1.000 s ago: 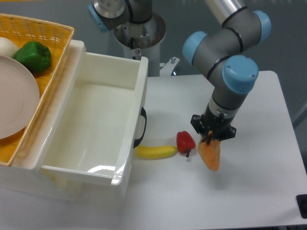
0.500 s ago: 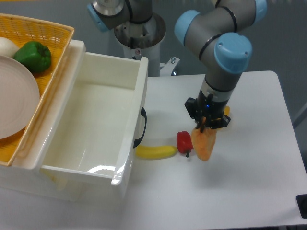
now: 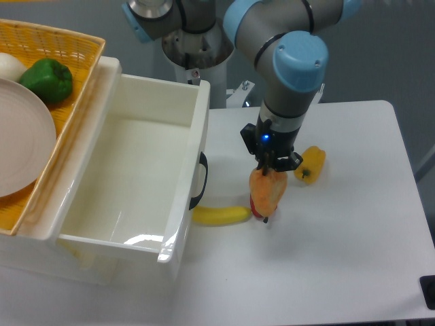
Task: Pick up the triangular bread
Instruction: 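Lift the gripped bread slice up off the table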
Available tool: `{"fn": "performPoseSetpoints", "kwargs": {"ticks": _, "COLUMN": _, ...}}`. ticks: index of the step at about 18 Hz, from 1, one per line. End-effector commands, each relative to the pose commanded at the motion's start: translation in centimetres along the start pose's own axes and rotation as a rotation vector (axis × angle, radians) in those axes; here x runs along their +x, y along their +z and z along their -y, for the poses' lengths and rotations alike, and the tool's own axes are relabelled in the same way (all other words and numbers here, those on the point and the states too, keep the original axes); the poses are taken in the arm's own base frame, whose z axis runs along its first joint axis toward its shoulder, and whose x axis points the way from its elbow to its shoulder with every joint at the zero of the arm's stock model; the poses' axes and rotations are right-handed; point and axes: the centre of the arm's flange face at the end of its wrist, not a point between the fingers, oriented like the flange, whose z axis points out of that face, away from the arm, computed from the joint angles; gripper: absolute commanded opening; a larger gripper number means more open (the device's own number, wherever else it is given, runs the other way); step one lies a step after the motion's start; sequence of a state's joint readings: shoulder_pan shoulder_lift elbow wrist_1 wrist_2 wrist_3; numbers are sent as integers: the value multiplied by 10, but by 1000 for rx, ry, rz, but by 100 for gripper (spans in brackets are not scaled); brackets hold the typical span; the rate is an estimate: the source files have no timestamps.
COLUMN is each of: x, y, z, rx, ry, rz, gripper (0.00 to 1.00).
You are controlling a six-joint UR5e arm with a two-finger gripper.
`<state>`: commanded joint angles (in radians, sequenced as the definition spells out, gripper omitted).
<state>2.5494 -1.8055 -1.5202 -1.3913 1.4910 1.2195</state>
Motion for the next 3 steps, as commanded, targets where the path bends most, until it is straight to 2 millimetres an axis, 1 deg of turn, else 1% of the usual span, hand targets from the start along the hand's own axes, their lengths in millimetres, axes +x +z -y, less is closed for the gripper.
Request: {"fn": "performPoseSetpoints", "kwargs": {"ticks": 3, "x": 0, "y": 1, "z": -1, "rx": 1, "ry": -2, "rz": -2, "gripper": 14}}
